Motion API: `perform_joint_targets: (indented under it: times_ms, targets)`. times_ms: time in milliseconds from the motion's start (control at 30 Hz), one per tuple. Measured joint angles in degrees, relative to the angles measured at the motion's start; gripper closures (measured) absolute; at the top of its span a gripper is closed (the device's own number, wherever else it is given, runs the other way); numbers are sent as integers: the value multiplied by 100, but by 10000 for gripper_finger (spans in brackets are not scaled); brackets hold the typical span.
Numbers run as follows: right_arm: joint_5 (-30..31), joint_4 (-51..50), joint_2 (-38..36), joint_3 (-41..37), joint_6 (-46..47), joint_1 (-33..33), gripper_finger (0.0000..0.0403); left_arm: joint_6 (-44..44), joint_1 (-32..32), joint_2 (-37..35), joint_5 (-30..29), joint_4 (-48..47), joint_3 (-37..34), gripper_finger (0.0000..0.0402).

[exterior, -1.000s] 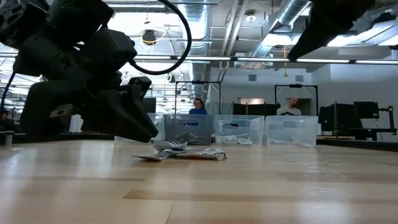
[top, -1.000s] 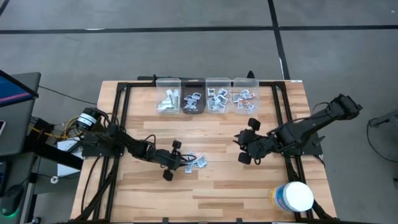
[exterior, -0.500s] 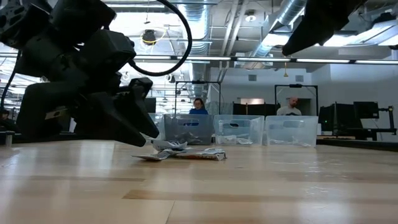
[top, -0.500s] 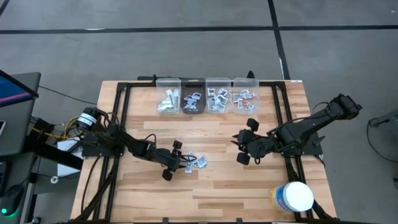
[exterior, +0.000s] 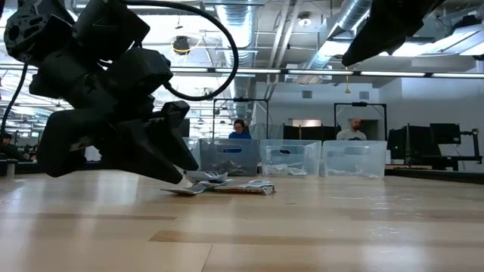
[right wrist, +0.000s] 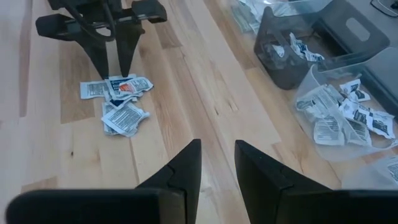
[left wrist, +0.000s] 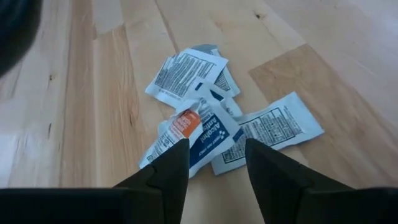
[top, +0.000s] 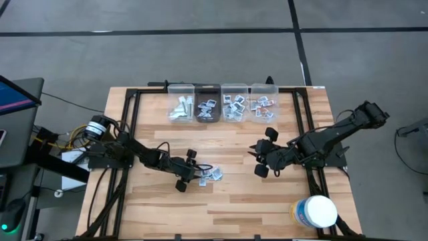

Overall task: Pick & Place First Aid Supplies
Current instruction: Put the alcohol pad into the black bin

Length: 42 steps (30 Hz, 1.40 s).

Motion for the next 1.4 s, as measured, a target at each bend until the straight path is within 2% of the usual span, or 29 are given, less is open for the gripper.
perform_joint_targets:
  times_ms: [567,700,900,1033,1200,1400]
  targets:
    - [0,-2,0,0,-44,2,312,-44,25,232,134,311,2,248]
    - [-1,-2,0,0,-44,2,312,-46,25,232,129,330,2,277]
    - [1,-2,0,0,-46,2,312,-63,25,232,98,354,2,348]
    - [-1,-2,0,0,-61,2,312,-312,25,221,-144,416,2,393]
    - [-10,-4,0,0,-234,2,312,-510,9,116,-303,605,48,395]
    - [-12,-9,0,0,-663,-16,312,-1312,40,61,-347,652,296,394]
